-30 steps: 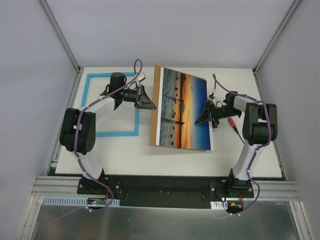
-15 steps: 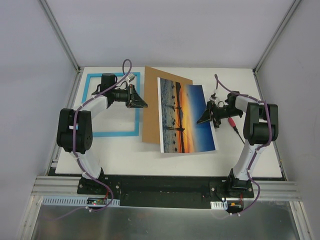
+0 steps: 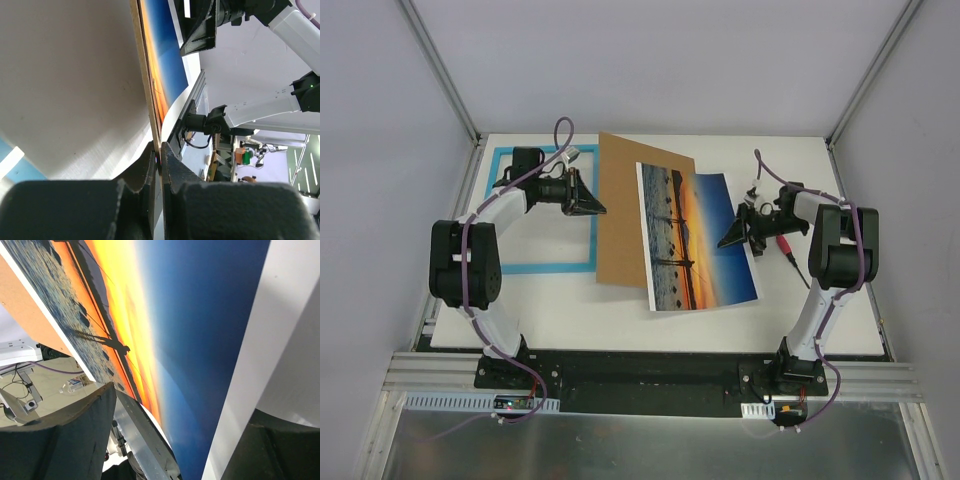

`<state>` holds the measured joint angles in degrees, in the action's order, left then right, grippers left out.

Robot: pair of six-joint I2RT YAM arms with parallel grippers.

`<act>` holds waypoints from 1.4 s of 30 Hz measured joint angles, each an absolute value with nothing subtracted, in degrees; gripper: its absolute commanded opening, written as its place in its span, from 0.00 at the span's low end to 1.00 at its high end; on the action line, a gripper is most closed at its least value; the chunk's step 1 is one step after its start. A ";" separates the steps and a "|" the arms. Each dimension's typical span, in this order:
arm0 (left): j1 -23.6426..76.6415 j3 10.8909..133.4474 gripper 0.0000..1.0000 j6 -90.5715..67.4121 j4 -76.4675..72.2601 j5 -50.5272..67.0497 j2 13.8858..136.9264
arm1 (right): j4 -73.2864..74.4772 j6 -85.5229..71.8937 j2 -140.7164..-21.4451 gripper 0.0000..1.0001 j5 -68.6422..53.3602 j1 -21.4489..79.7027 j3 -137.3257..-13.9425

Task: Take the photo out of the frame
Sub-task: Remove the photo frame item from the photo frame.

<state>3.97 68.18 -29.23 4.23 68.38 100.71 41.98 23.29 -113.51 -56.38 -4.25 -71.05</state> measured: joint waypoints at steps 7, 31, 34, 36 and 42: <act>0.97 69.84 0.00 -25.85 9.39 68.36 100.38 | 41.45 22.50 -114.02 0.56 -55.53 -4.86 -71.05; -11.86 81.28 0.00 -9.02 33.43 65.25 98.87 | 39.64 21.04 -113.97 0.39 -49.43 -5.13 -71.02; -12.84 82.67 0.00 -6.70 36.62 64.79 99.00 | 39.57 20.97 -113.95 0.33 -48.47 -5.15 -71.02; -13.41 84.34 0.00 -5.43 38.94 64.40 99.33 | 39.48 20.93 -113.93 0.29 -47.90 -5.15 -71.02; -15.14 86.91 0.00 -2.02 42.83 64.27 100.25 | 39.22 20.53 -113.84 0.17 -47.42 -5.15 -71.00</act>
